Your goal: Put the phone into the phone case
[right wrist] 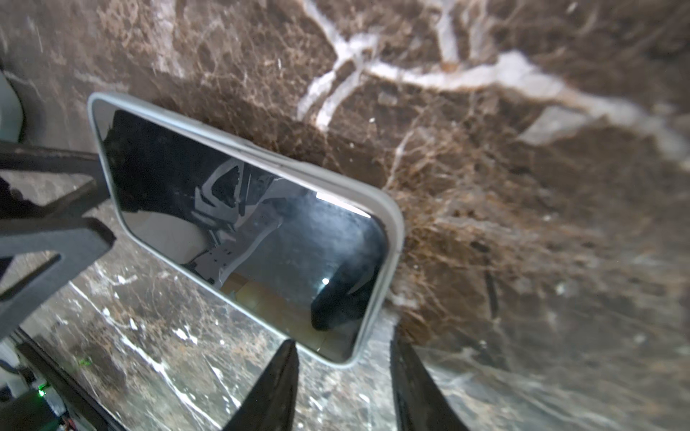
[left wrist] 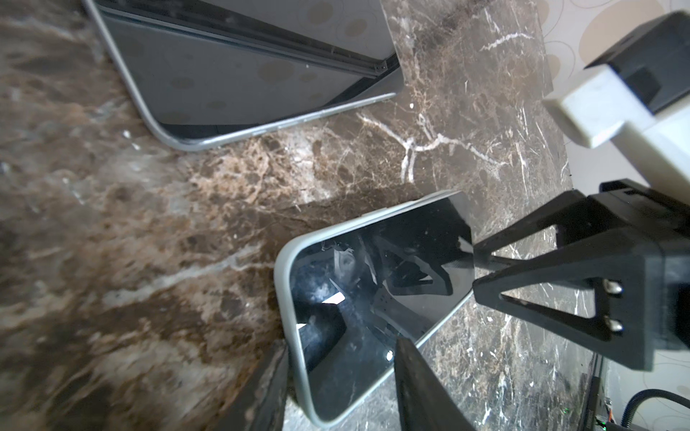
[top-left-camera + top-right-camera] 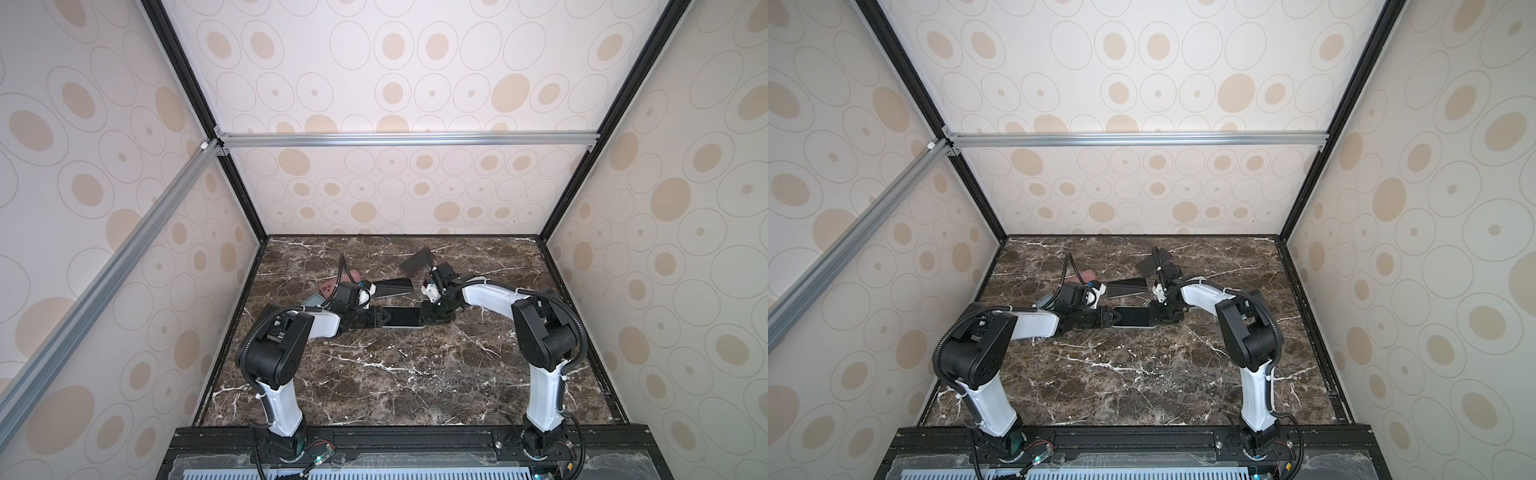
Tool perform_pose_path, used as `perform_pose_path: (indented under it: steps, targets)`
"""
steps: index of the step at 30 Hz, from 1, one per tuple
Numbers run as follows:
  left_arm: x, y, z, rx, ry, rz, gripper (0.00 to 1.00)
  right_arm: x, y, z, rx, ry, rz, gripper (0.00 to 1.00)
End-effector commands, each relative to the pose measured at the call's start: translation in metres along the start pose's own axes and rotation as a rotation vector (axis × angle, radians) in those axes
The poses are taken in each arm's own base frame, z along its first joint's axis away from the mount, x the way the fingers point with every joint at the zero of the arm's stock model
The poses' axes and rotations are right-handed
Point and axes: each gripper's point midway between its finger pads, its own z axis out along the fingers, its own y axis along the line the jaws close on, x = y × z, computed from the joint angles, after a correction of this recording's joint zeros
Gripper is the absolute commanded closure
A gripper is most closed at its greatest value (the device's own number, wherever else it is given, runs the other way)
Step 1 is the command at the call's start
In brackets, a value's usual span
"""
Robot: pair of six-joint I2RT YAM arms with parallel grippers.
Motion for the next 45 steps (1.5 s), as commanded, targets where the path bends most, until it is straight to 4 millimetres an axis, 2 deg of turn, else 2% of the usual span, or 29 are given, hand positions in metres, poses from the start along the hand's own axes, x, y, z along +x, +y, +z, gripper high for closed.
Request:
perform_pose_path:
  steps: [1, 5, 9, 17, 20, 28, 32, 35, 39, 41, 45]
  targets:
    - [0.007, 0.013, 0.004, -0.077, 0.061, 0.012, 0.52, -0.006, 0.002, -0.008, -0.03, 0.0, -0.015, 0.53]
    - [0.002, 0.018, 0.005, -0.106, 0.062, 0.025, 0.53, -0.011, -0.001, -0.003, -0.047, 0.001, -0.006, 0.52]
    - [0.007, 0.014, 0.007, -0.075, 0.078, 0.024, 0.56, -0.013, 0.003, 0.005, -0.093, 0.012, 0.003, 0.52]
    - [0.026, 0.011, 0.007, -0.018, 0.103, -0.009, 0.67, -0.002, 0.009, 0.014, -0.156, 0.031, 0.033, 0.66]
    - [0.034, 0.006, 0.004, 0.008, 0.107, -0.024, 0.72, 0.007, 0.012, 0.015, -0.166, 0.041, 0.038, 0.71]
    - [0.058, -0.004, -0.014, 0.006, 0.117, -0.032, 0.72, 0.041, 0.025, 0.014, -0.14, 0.073, 0.029, 0.73]
    - [0.073, 0.0, -0.026, -0.039, 0.129, -0.031, 0.72, 0.057, 0.019, 0.008, -0.096, 0.077, 0.047, 0.73]
    - [0.077, 0.005, -0.032, -0.076, 0.129, -0.033, 0.68, 0.062, 0.011, 0.003, -0.046, 0.075, 0.046, 0.71]
    - [0.07, 0.008, -0.036, -0.115, 0.116, -0.02, 0.58, 0.058, 0.007, -0.008, 0.012, 0.079, 0.006, 0.61]
    - [0.059, 0.008, -0.038, -0.139, 0.089, -0.008, 0.55, 0.051, 0.007, -0.016, 0.042, 0.072, -0.023, 0.58]
    - [0.038, 0.004, -0.036, -0.145, 0.049, 0.011, 0.55, 0.035, 0.009, -0.025, 0.062, 0.051, -0.06, 0.59]
